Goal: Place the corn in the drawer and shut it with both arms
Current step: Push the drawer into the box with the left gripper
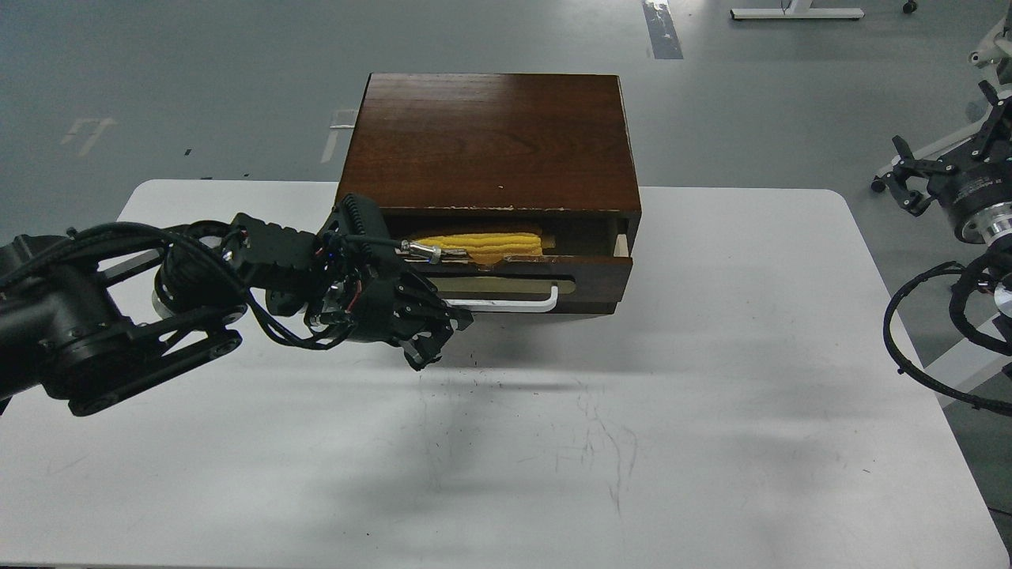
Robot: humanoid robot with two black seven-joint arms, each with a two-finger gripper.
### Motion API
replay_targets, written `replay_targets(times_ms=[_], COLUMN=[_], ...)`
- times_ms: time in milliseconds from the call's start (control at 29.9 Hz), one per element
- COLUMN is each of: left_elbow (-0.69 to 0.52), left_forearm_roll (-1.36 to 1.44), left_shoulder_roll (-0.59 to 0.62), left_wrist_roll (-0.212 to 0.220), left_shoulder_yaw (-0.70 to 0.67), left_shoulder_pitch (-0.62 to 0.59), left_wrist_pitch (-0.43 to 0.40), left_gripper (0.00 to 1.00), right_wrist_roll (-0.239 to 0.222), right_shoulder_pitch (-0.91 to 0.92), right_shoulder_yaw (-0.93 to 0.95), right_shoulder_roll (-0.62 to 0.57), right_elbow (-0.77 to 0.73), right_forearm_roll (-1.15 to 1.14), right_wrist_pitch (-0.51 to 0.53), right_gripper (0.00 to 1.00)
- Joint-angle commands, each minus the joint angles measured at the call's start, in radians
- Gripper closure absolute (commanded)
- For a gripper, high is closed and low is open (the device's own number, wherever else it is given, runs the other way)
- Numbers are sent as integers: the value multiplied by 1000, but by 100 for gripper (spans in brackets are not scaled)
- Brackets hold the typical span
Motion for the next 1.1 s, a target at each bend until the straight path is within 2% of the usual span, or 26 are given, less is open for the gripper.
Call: replay_targets(times_ms=[0,234,1069], left_elbow=[17,23,157], left_forearm_roll=[-1,-4,-12], left_shoulder_roll=[-2,-2,-74], left_wrist_roll=[-2,-2,-2], left_shoulder_yaw=[-3,-3,-9], left_shoulder_pitch=[0,2,-49], left_wrist_pitch=[0,0,9], left_gripper=[100,100,100], right_wrist_roll=[-1,1,1], right_shoulder_pitch=[1,1,1], right_shoulder_yaw=[0,0,0], right_shoulder_roll=[-1,-1,-6], right_elbow=[2,2,2], right_forearm_roll=[1,0,0], right_wrist_pitch=[0,0,0], right_gripper=[0,0,0])
